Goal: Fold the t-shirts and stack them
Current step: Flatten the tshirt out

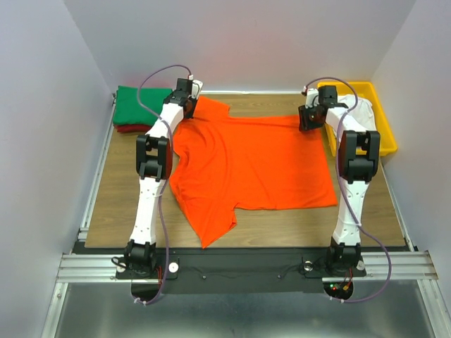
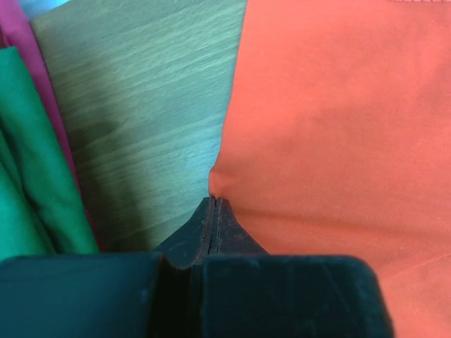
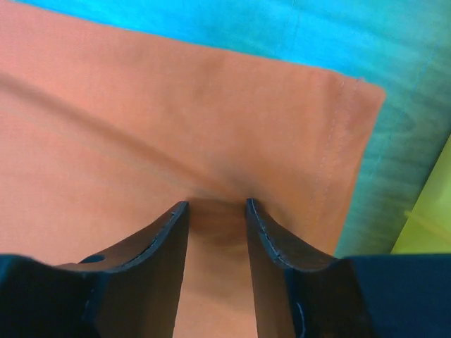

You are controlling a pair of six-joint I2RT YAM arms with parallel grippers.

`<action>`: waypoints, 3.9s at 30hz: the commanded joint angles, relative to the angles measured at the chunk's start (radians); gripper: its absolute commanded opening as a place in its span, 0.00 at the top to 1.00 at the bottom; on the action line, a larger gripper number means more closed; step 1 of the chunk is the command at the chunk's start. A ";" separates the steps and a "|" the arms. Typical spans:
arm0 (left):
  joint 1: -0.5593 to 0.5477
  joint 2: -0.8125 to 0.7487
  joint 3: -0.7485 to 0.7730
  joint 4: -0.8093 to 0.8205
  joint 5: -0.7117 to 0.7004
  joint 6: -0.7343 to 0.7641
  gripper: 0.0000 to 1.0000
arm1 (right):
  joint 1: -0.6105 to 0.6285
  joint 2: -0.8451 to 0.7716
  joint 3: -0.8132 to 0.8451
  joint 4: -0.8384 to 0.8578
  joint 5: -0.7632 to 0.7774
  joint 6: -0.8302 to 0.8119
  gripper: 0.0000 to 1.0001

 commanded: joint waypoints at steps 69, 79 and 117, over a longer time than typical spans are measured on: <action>0.316 -0.725 -1.054 -0.068 0.666 0.101 0.68 | 0.008 -0.804 -0.918 -0.239 -0.056 -0.367 0.40; 0.260 -1.031 -1.176 -0.261 0.639 0.402 0.59 | 0.008 -0.933 -0.905 -0.314 -0.020 -0.419 0.43; -0.819 -1.245 -1.681 -0.315 0.218 0.764 1.00 | 0.008 -0.801 -0.985 -0.244 0.107 -0.439 0.53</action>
